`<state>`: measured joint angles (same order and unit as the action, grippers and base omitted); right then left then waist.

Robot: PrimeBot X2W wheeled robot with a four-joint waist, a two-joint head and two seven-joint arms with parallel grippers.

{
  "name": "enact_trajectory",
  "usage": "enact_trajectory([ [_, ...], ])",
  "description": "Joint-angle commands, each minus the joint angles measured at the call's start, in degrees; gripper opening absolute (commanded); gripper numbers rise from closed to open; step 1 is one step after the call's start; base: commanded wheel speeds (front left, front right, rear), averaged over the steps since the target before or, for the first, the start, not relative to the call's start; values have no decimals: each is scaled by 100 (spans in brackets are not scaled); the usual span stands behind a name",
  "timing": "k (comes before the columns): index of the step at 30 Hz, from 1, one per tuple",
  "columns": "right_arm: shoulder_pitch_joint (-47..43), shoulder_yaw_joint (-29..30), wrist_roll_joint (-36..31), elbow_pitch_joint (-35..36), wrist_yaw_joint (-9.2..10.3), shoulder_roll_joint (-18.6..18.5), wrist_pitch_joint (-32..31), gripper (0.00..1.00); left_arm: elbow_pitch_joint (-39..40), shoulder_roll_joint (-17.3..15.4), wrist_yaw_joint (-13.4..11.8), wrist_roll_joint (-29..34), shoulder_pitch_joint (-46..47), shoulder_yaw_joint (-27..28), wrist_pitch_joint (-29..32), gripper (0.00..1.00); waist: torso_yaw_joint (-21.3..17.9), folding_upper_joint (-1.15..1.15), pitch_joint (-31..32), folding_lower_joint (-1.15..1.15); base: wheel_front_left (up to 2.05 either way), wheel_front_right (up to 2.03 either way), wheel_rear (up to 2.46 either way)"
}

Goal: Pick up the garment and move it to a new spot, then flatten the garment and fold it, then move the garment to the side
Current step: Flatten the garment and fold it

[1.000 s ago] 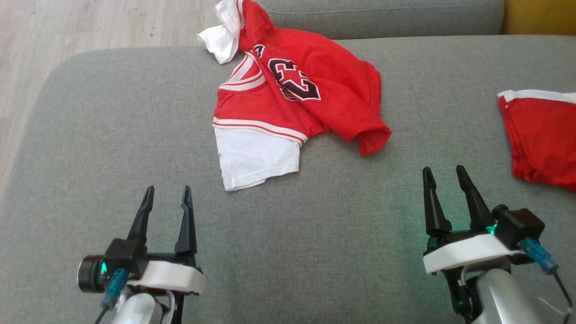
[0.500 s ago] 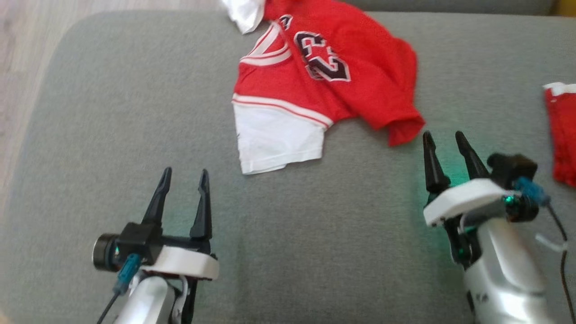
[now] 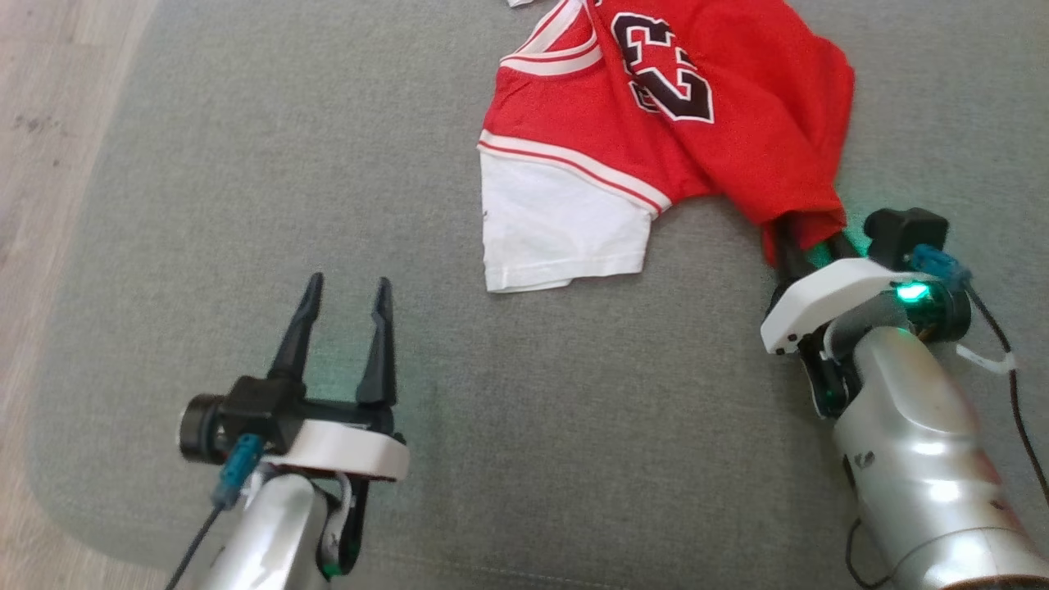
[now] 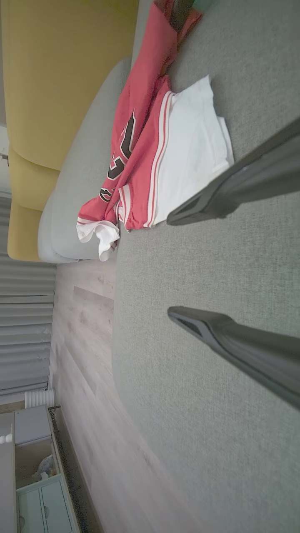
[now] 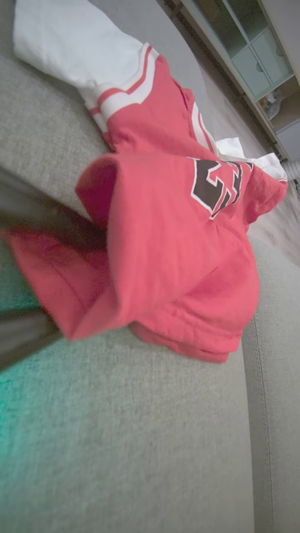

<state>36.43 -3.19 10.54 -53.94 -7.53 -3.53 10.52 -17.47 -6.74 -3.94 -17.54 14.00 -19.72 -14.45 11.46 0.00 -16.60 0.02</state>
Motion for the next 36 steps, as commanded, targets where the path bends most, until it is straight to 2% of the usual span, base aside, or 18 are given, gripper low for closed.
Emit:
enact_trajectory([
  [1, 6, -120, -67, 58, 4, 66, 69, 0, 150, -59, 11, 41, 169, 275, -54, 100, -29, 0, 22, -2, 0, 0, 0],
  [5, 73, 260, -842, -74, 4, 66, 314, 0, 93, -15, 55, 41, 60, 402, -54, 100, -261, 0, 222, -2, 0, 0, 0],
  [9, -54, 523, -1563, 163, 4, 7, 393, 0, 78, 26, 94, 70, -12, 450, -54, 100, -452, 0, 503, -2, 0, 0, 0],
  [15, -264, 718, -2665, 813, 4, -368, 348, 0, 80, 104, 119, 104, -104, 493, -54, 100, -622, 0, 803, -2, 0, 0, 0],
  [20, -479, 580, -3668, 1417, 4, -785, 145, 0, 57, 180, 127, 113, -183, 487, -54, 100, -627, 0, 931, -2, 0, 0, 0],
  [21, -523, 590, -3829, 1544, 4, -841, 100, 27, 52, 192, 134, 114, -197, 485, -54, 100, -617, 0, 948, -2, 0, 0, 0],
  [22, -567, 653, -3941, 1679, 4, -856, 62, 100, 46, 203, 140, 114, -209, 484, -54, 100, -609, 0, 963, -2, 0, 0, 0],
  [24, -659, 778, -4143, 1925, 4, -848, -3, 100, 32, 221, 152, 113, -224, 491, -55, 100, -596, 0, 986, -2, 0, 0, 0],
  [29, -1009, 1133, -4384, 2484, 4, -434, -5, 100, -13, 246, 170, 134, -262, 550, -55, 100, -668, 0, 1088, -2, 0, 0, 0],
  [33, -1352, 1275, -4129, 2785, 4, -72, 146, 100, -6, 228, 175, 161, -308, 615, -55, 100, -848, 0, 1162, -2, 0, 0, 0],
  [36, -1689, 1184, -3757, 2998, 4, 43, 261, 100, 10, 210, 196, 188, -329, 634, -55, 100, -1007, 0, 1189, -2, 0, 0, 0],
])
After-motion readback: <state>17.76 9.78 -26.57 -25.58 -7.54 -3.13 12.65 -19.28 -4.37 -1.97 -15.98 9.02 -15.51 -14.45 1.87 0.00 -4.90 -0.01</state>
